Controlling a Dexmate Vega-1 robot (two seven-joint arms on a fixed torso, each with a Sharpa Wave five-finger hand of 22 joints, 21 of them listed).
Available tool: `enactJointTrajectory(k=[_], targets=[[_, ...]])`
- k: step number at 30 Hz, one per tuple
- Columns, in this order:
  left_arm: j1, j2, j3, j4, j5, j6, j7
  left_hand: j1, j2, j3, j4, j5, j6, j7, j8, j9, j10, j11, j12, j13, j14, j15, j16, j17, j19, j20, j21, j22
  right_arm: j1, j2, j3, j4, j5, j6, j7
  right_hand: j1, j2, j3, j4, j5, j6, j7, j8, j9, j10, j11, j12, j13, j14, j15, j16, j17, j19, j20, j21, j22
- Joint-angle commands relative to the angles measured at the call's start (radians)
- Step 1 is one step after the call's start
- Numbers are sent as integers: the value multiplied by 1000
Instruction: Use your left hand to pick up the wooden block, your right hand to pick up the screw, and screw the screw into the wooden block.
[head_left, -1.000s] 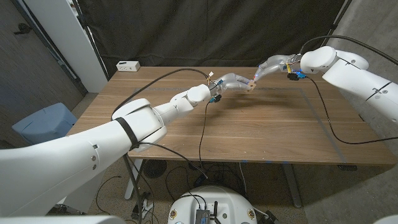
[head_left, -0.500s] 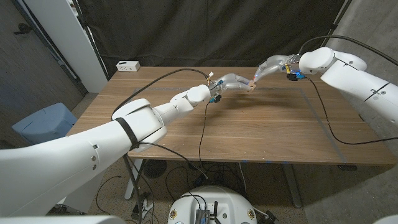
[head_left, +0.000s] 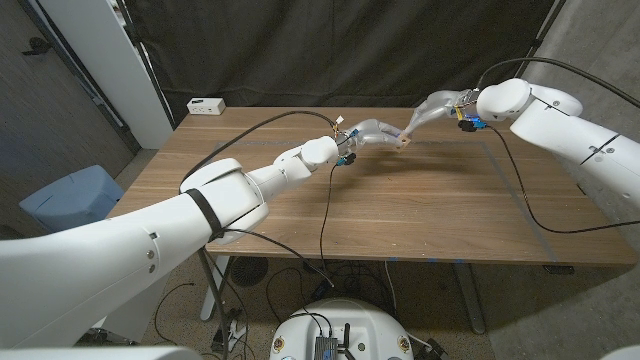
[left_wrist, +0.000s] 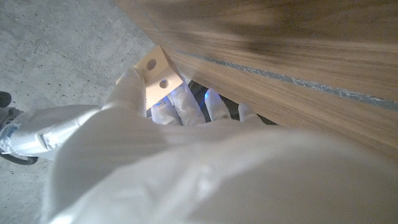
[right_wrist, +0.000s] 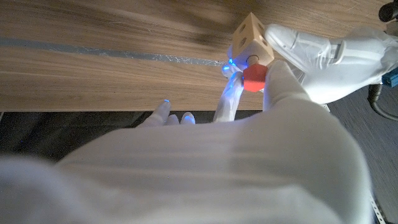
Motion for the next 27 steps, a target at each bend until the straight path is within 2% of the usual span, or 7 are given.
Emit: enactJointTrajectory(k=[1, 8, 14, 16, 20, 23, 27], targets=[[-2, -1, 0, 1, -7, 9, -7, 4, 5, 6, 0, 9, 13, -2, 15, 5, 2, -1, 7, 2, 9, -64, 4, 2, 7, 5, 7, 5, 17, 5, -41, -28, -103, -56, -1, -44, -2, -14, 19, 2, 29, -6, 23, 12, 20, -4, 7, -1, 14, 0, 8, -1, 12, 1, 5, 4], [-1, 0, -1, 2, -10, 11, -10, 5, 7, 7, 0, 9, 15, -2, 16, 5, 5, -2, 8, 2, 10, -65, 4, 2, 10, 4, 8, 5, 15, 12, -44, -31, -129, -69, -7, -125, -14, -47, 47, 2, 56, 4, 47, 26, 44, -12, 4, -1, 35, -7, 11, -1, 21, 8, 1, 4], [-2, 0, -1, 2, -10, 13, -11, 7, 8, 8, 0, 10, 16, -2, 16, 5, 5, -1, 8, 2, 12, -65, 5, 2, 12, 2, 8, 5, 17, 19, -48, -28, -144, -71, -3, -163, -23, -64, 59, 3, 66, 5, 56, 31, 53, -17, 2, -1, 41, -11, 10, -1, 20, 14, -2, 4], [-3, 0, -1, 2, -11, 16, -13, 7, 8, 8, 0, 10, 16, -2, 16, 5, 5, -1, 8, 2, 12, -65, 5, 2, 13, 2, 9, 5, 21, 22, -54, -27, -152, -75, 3, -192, -32, -77, 69, 4, 68, 9, 57, 31, 56, -17, -1, -1, 42, -11, 8, -1, 18, 17, -4, 4], [-3, 0, -1, 2, -12, 19, -14, 8, 8, 8, 0, 10, 16, -2, 16, 5, 4, -1, 8, 2, 13, -67, 5, 2, 15, 2, 9, 5, 28, 24, -63, -25, -167, -77, 15, -248, -54, -105, 84, 9, 45, 16, 42, 16, 48, -13, -13, -1, 39, -9, 3, -1, 10, 21, -10, 4], [-3, -1, -1, 2, -13, 23, -15, 8, 8, 9, 0, 10, 16, -2, 15, 5, 4, -1, 8, 2, 14, -66, 5, 2, 17, 0, 9, 5, 30, 23, -64, -25, -172, -77, 24, -261, -59, -112, 87, 11, 36, 20, 38, 14, 45, -9, -16, -1, 38, -7, 1, -1, 7, 22, -11, 5], [-3, -1, -1, 2, -13, 24, -14, 9, 9, 9, 0, 11, 15, -2, 15, 5, 5, -1, 9, 2, 15, -67, 5, 2, 17, 1, 9, 5, 28, 23, -63, -31, -179, -85, 26, -298, -72, -132, 95, 19, 2, 32, 19, -3, 31, 4, -29, 0, 30, 5, -6, -1, -12, 32, -18, 5]])
